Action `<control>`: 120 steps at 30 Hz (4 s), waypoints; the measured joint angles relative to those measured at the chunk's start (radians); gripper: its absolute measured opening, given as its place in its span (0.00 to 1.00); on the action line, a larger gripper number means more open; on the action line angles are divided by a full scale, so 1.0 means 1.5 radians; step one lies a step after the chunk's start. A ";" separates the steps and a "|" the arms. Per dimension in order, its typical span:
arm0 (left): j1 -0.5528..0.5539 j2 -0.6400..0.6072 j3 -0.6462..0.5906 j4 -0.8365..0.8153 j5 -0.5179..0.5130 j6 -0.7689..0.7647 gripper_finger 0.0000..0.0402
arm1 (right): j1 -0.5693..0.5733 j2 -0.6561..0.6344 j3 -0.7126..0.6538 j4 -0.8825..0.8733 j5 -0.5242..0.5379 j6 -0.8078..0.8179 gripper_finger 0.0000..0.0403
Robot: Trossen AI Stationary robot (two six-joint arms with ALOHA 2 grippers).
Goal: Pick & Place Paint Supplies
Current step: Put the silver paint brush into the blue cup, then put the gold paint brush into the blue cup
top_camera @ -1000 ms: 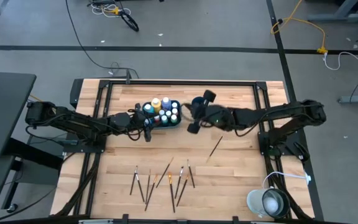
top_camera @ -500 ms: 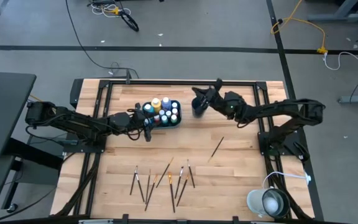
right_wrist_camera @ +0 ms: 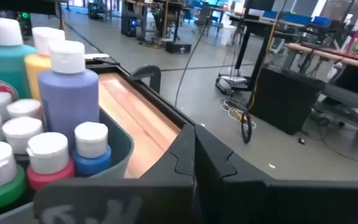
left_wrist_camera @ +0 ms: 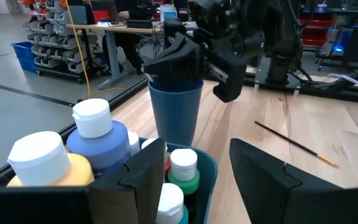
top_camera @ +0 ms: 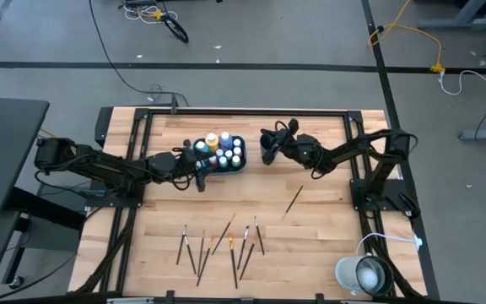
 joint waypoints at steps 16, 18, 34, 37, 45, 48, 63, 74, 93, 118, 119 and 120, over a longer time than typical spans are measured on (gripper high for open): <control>0.000 0.000 0.000 -0.001 0.000 0.000 0.47 | -0.002 0.006 0.000 -0.017 0.001 0.001 0.16; 0.000 0.000 0.000 -0.001 0.000 0.000 0.47 | -0.002 0.006 0.000 -0.013 0.001 0.001 0.18; 0.000 0.000 0.000 -0.001 0.000 0.000 0.47 | 0.008 -0.031 0.000 0.062 -0.054 -0.040 0.30; 0.000 0.000 0.000 -0.001 0.000 0.000 0.47 | 0.024 -0.066 0.001 0.035 -0.120 -0.049 0.30; 0.000 0.000 0.000 -0.001 0.001 -0.002 0.47 | 0.087 -0.190 0.001 -0.186 -0.316 -0.077 0.30; 0.000 0.000 0.000 0.000 0.001 -0.002 0.47 | 0.115 -0.239 0.001 -0.309 -0.347 -0.100 0.30; 0.000 0.000 0.000 0.000 0.000 -0.028 0.47 | 0.237 -0.301 0.001 -0.723 -0.424 -0.101 0.45; 0.000 0.000 0.000 0.000 0.000 -0.047 0.47 | 0.266 -0.223 0.001 -0.771 -0.441 -0.124 0.43; 0.000 0.000 0.000 0.000 0.000 -0.048 0.47 | 0.264 -0.085 0.002 -0.696 -0.474 -0.219 0.24; 0.000 0.000 0.000 0.000 0.000 -0.047 0.47 | 0.263 -0.081 -0.002 -0.531 -0.485 -0.174 0.00; 0.000 0.000 0.000 0.000 0.000 -0.047 0.47 | 0.263 -0.081 -0.001 -0.520 -0.485 -0.174 0.00; 0.000 0.000 0.000 -0.001 0.000 -0.047 0.47 | 0.263 -0.081 -0.001 -0.512 -0.485 -0.174 0.00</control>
